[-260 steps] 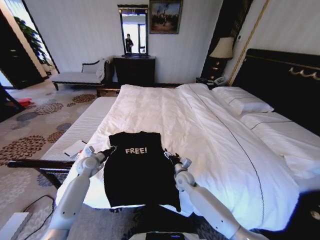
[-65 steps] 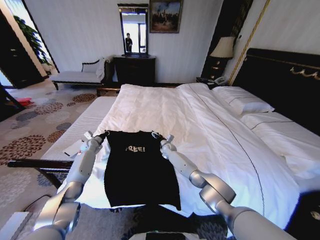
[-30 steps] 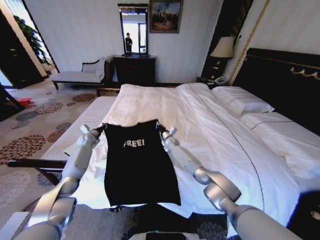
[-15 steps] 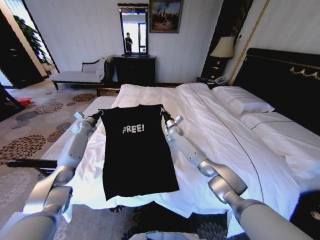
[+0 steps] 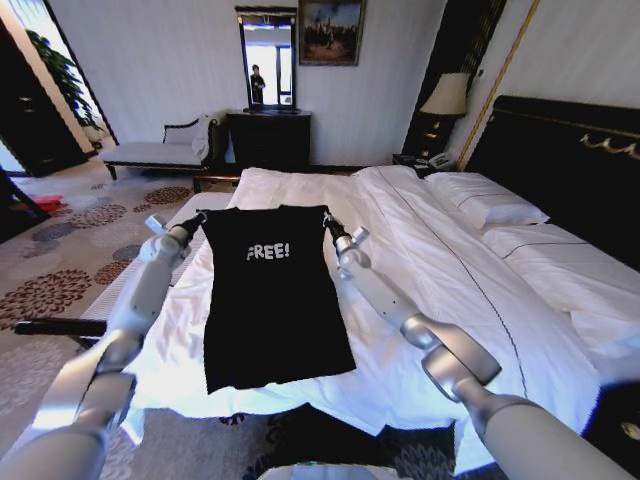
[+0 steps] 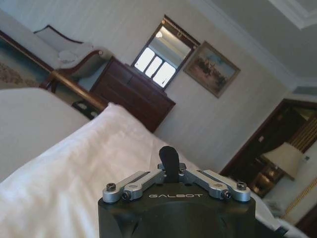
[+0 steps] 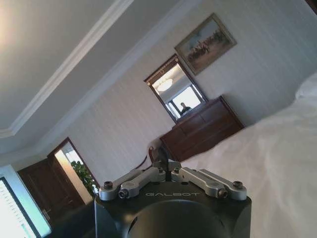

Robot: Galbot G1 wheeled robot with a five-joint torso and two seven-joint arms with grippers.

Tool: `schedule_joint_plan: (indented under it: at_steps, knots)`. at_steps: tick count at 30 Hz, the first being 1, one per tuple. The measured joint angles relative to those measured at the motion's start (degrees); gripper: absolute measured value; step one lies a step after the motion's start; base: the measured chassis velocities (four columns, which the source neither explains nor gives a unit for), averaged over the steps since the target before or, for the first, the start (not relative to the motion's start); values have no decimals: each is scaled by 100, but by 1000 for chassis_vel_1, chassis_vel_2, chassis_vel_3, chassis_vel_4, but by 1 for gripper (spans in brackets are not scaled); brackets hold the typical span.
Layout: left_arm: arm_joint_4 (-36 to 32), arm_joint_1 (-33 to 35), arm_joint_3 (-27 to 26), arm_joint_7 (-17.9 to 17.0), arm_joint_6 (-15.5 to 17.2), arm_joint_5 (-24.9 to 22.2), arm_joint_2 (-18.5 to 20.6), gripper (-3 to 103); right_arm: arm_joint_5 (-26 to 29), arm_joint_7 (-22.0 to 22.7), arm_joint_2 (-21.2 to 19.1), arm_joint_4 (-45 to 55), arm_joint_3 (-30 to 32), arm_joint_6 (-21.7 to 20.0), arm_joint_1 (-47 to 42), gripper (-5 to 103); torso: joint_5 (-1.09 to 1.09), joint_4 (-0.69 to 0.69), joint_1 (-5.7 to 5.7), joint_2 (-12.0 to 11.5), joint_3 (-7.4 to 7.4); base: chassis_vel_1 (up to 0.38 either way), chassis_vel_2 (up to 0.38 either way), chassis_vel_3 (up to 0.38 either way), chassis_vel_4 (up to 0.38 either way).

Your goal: Fold the clothes on the bed.

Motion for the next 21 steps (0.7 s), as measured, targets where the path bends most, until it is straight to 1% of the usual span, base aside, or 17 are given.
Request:
schedule_joint_plan:
  at_steps: [2,3,5,7,8,10,11,12,13,15,17,18,19,21]
  knots:
    - [-470,457,-159,-27,-8,-131,174,0,53,215,-191,442,-2,-24,-332,0,1,1,-1,0,0,0,0,0,0]
    - [-470,457,-159,-27,-8,-131,174,0,53,215,-191,442,-2,-24,-332,0,1,1,-1,0,0,0,0,0,0]
    - [-995,958,-379,-81,-27,-275,355,0,74,445,-460,1001,13,-41,-760,0,1,3,-1,0,0,0,0,0,0]
    - [-1595,1551,-657,-148,-58,-373,539,0,67,738,-873,1695,27,-46,-1230,0,4,-1,-2,0,-1,0,0,0,0]
    - [-1595,1551,-657,-148,-58,-373,539,0,67,738,-873,1695,27,-46,-1230,0,4,-1,-2,0,-1,0,0,0,0]
    - [-2035,2031,-872,-234,-61,-480,689,0,62,995,-1215,2240,59,-47,-1533,0,2,-8,-2,1,-1,0,0,0,0]
    - [-2257,2299,-983,-288,-61,-538,774,0,62,1106,-1353,2455,77,-46,-1659,0,2,-6,-2,1,-1,0,0,0,0]
    - [-2580,2713,-1135,-360,-42,-589,904,0,62,1238,-1517,2734,112,-44,-1829,0,3,-5,-2,1,-2,0,0,0,0]
    - [-2580,2713,-1135,-360,-42,-589,904,0,62,1238,-1517,2734,112,-44,-1829,0,3,-5,-2,1,-2,0,0,0,0]
    - [-3040,3324,-1353,-410,-18,-602,1098,0,48,1408,-1696,3052,155,-34,-2040,0,2,3,-2,1,-1,0,0,0,0]
    - [-3423,3819,-1534,-415,-10,-560,1227,0,12,1584,-1855,3367,188,-20,-2259,0,2,4,-2,1,-2,0,0,0,0]
    - [-3423,3819,-1534,-415,-10,-560,1227,0,12,1584,-1855,3367,188,-20,-2259,0,2,4,-2,1,-2,0,0,0,0]
    - [-3722,4217,-1700,-417,-10,-472,1287,0,-36,1687,-1973,3633,204,-5,-2481,0,1,2,-3,1,-1,0,0,0,0]
    - [-4128,4783,-1940,-418,-11,-372,1308,0,-150,1767,-2114,4014,226,15,-2886,0,2,-1,-3,1,-1,0,0,0,0]
